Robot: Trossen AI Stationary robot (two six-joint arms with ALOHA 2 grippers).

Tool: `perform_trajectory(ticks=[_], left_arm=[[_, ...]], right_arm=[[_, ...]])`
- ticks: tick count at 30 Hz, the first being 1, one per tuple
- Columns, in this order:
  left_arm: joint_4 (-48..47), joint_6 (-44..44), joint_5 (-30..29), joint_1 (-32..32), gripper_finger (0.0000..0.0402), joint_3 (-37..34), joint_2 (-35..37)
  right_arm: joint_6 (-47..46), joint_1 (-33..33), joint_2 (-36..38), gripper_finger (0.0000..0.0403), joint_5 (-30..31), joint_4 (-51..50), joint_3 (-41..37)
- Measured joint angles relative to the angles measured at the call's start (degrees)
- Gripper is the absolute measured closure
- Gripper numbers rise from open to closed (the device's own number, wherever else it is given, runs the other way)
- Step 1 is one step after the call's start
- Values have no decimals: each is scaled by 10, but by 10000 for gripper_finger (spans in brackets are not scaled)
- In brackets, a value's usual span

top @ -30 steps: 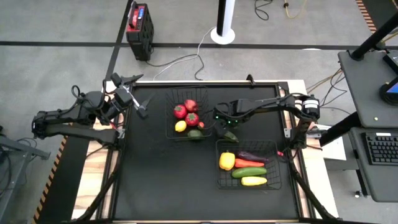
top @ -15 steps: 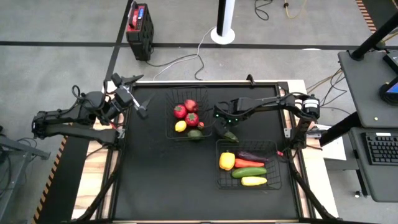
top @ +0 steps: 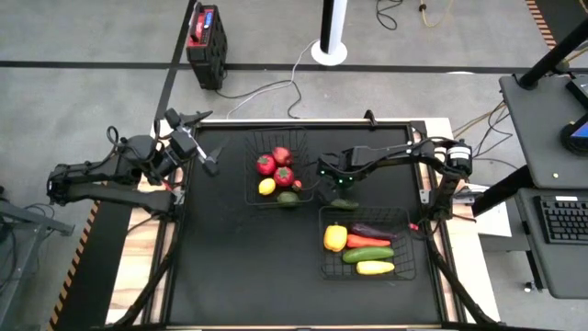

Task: Sort produce into baskets
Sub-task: Put the green pepper into the bottom black wire basket

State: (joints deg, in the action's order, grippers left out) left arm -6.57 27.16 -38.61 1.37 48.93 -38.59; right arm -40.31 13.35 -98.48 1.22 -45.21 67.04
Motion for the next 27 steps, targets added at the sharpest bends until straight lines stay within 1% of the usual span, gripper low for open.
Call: perform_trajectory(ticks=[3, 7, 11, 13, 15, 17, 22, 27], left_arm=[[0, 0, 0, 0, 39, 0, 0], [0, -4, 0, 0, 39, 0, 0], [1, -5, 0, 0, 39, 0, 0], [1, -6, 0, 0, 39, 0, 0], [0, -7, 0, 0, 39, 0, 1], [0, -7, 0, 0, 39, 0, 1], [-1, -7, 0, 0, 39, 0, 1], [-1, -7, 0, 0, 39, 0, 1]], right_arm=[[5, 2, 0, 117, 7, 2, -3], [18, 6, 1, 117, 45, 0, -5], [67, 17, 13, 117, 44, -21, 8], [110, 19, 22, 117, 15, -27, 14], [148, 20, 28, 117, -44, -26, 14], [177, 17, 28, 117, -86, -28, 11], [184, 16, 28, 117, -103, -23, -10], [183, 16, 30, 117, -106, -5, -25]])
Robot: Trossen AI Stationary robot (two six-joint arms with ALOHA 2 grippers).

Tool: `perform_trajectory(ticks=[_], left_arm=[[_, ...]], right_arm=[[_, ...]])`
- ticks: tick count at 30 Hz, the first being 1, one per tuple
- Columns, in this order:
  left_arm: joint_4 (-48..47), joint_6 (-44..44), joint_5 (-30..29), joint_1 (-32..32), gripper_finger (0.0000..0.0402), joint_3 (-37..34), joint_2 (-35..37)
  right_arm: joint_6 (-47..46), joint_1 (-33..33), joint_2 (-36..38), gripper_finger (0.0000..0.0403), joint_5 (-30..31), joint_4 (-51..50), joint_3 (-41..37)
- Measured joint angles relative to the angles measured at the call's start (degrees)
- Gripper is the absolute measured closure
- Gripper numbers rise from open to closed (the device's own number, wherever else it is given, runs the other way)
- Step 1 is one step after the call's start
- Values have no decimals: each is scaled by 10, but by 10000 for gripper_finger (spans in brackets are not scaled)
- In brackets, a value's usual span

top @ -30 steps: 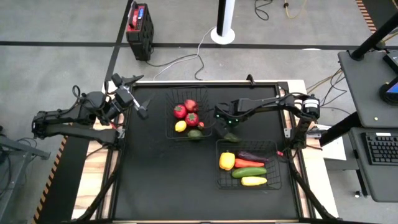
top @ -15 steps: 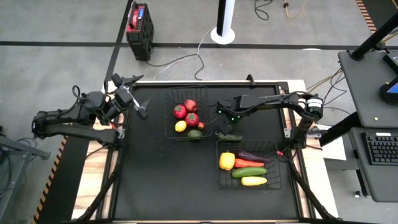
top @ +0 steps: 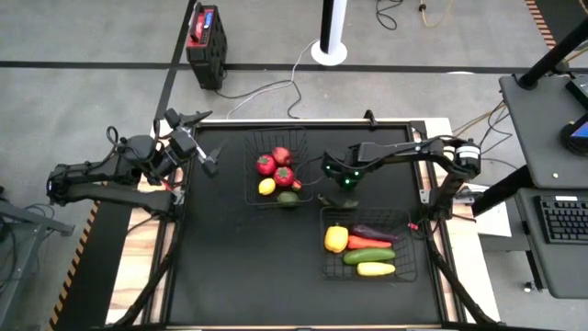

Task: Sort produce into baskets
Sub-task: Put the green pepper into the bottom black wire basket

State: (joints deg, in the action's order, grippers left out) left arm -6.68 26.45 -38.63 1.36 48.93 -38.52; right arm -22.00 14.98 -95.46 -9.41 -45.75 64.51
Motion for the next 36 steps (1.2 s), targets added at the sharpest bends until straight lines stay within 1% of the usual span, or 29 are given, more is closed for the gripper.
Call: perform_trajectory(ticks=[8, 18, 31, 36], left_arm=[[0, 0, 0, 0, 39, 0, 0], [0, 0, 0, 0, 39, 0, 0], [-3, 0, 0, 0, 39, 0, 0], [-5, -1, 0, 0, 39, 0, 0]], right_arm=[[18, 1, -2, 117, 19, 35, -8], [11, 2, -3, 117, 17, 18, 17], [12, 2, 8, 117, 21, -85, 74], [31, 11, 16, 117, 36, -97, 84]])
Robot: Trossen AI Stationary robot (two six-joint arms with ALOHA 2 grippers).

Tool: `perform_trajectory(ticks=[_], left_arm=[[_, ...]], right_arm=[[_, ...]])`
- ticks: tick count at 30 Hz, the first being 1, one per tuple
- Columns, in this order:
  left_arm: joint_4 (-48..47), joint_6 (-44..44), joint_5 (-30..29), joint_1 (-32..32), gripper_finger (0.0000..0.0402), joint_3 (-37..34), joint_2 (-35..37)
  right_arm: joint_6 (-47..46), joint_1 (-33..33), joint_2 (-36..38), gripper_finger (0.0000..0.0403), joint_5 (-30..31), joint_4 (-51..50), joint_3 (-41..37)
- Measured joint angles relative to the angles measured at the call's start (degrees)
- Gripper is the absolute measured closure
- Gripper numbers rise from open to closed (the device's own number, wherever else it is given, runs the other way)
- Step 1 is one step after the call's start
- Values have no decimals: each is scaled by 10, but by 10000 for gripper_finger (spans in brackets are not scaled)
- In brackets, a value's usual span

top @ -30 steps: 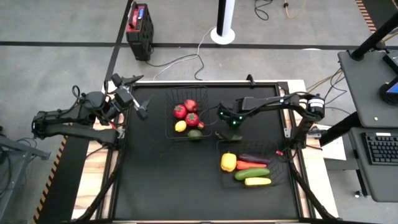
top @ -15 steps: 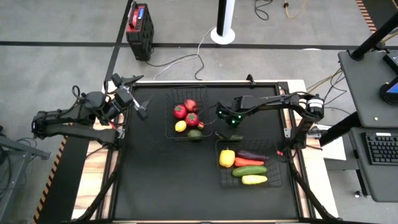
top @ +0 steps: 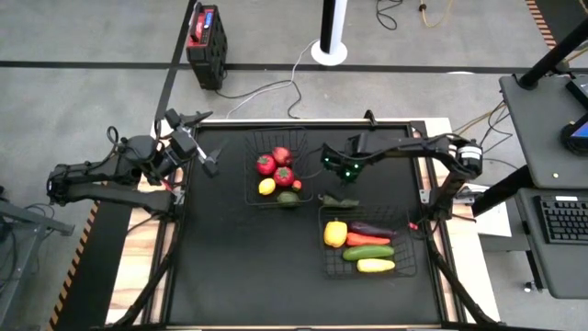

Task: Sort produce into baskets
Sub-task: Put the green pepper into the bottom black wire basket

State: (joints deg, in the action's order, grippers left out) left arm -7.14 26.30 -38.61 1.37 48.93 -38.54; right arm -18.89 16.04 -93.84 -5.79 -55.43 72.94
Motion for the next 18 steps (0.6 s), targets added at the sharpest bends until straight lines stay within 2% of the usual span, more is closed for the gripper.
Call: perform_trajectory(ticks=[8, 15, 18], left_arm=[[-7, 0, 0, 0, 39, 0, 0], [-13, -3, 0, 0, 39, 0, 0], [-13, -3, 0, 0, 39, 0, 0]], right_arm=[[97, 43, 4, 117, -3, 15, -48], [187, 47, 34, 117, -39, 154, -119], [236, 47, 45, 123, -42, 174, -143]])
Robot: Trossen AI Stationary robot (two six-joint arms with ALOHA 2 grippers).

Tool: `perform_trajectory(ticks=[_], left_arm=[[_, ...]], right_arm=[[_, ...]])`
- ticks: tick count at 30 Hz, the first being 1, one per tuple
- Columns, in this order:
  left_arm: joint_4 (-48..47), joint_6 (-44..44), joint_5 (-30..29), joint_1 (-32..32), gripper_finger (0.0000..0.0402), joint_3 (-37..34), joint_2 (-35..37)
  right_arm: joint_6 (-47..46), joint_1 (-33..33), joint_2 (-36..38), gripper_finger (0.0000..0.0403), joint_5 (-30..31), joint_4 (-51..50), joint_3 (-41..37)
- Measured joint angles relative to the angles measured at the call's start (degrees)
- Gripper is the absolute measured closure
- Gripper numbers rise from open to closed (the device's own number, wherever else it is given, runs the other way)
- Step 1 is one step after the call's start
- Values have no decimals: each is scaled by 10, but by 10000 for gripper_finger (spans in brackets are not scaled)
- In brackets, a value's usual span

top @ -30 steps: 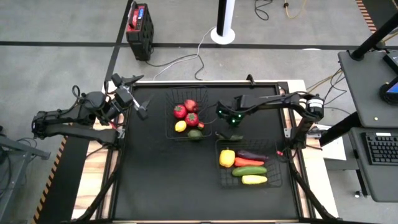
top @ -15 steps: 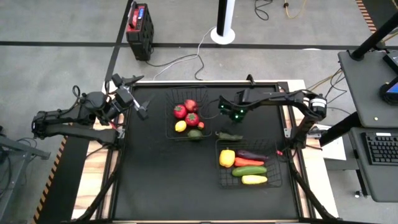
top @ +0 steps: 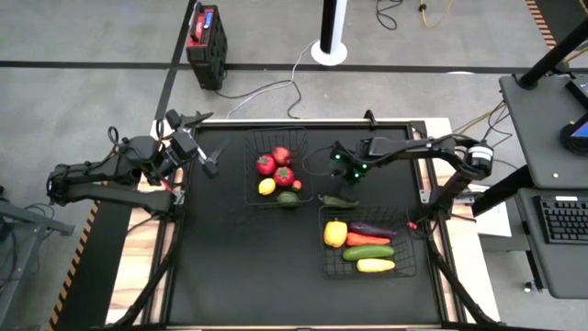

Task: Sort produce into baskets
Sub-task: Put the green pepper into the bottom black wire basket

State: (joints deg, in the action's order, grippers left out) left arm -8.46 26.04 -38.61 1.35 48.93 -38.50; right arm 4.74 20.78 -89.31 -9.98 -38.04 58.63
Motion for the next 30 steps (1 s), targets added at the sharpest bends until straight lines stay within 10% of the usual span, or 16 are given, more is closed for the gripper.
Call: perform_trajectory(ticks=[16, 30], left_arm=[[0, 0, 0, 0, 39, 0, 0], [0, 0, 0, 0, 39, 0, 0]], right_arm=[[63, 24, -2, 379, -112, 41, -15], [-134, 75, -53, 394, -299, 26, 13]])
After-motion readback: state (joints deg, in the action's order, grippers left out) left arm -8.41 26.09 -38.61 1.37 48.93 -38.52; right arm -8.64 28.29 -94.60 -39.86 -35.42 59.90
